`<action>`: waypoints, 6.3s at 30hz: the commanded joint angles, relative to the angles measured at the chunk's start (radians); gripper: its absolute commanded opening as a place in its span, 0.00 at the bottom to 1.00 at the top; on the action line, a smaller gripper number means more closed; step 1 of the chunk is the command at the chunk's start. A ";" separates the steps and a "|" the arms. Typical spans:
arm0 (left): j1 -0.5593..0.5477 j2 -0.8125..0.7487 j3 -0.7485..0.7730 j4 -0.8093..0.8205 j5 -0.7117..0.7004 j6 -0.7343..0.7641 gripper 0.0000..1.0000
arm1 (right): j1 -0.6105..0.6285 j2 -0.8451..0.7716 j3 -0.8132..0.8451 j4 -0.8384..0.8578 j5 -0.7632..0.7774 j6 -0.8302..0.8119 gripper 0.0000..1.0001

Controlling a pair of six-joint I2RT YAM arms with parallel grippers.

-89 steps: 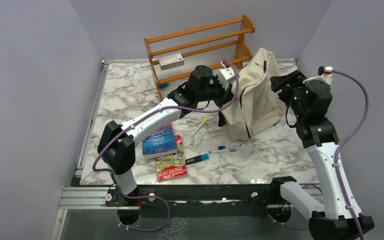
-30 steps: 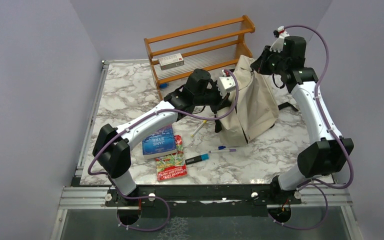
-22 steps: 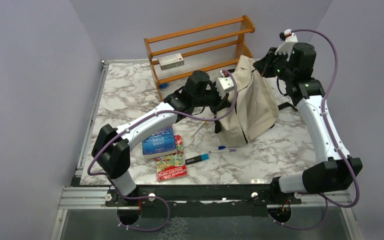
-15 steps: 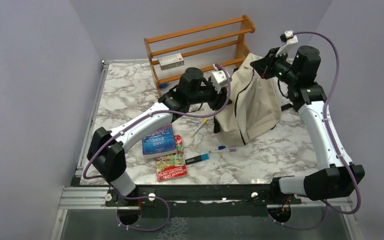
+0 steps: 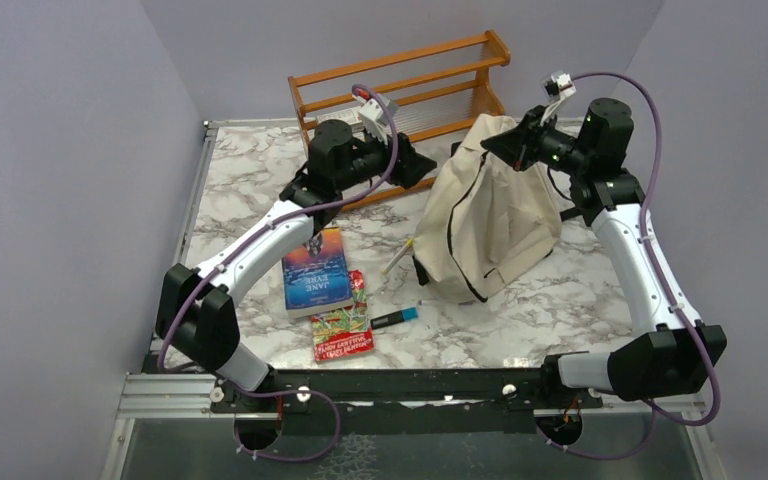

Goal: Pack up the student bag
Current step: Unzip the student bag at the center of the board.

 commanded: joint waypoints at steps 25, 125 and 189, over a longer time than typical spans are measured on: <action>-0.004 0.345 0.323 -0.139 0.076 -0.292 0.70 | -0.003 -0.028 -0.073 0.167 -0.263 0.049 0.01; 0.073 0.170 0.117 -0.492 -0.215 -0.334 0.69 | 0.438 -0.262 -0.537 0.182 0.205 0.109 0.01; 0.152 0.509 0.446 -0.614 -0.199 -0.024 0.00 | 0.438 -0.239 -0.491 -0.281 0.130 0.104 0.01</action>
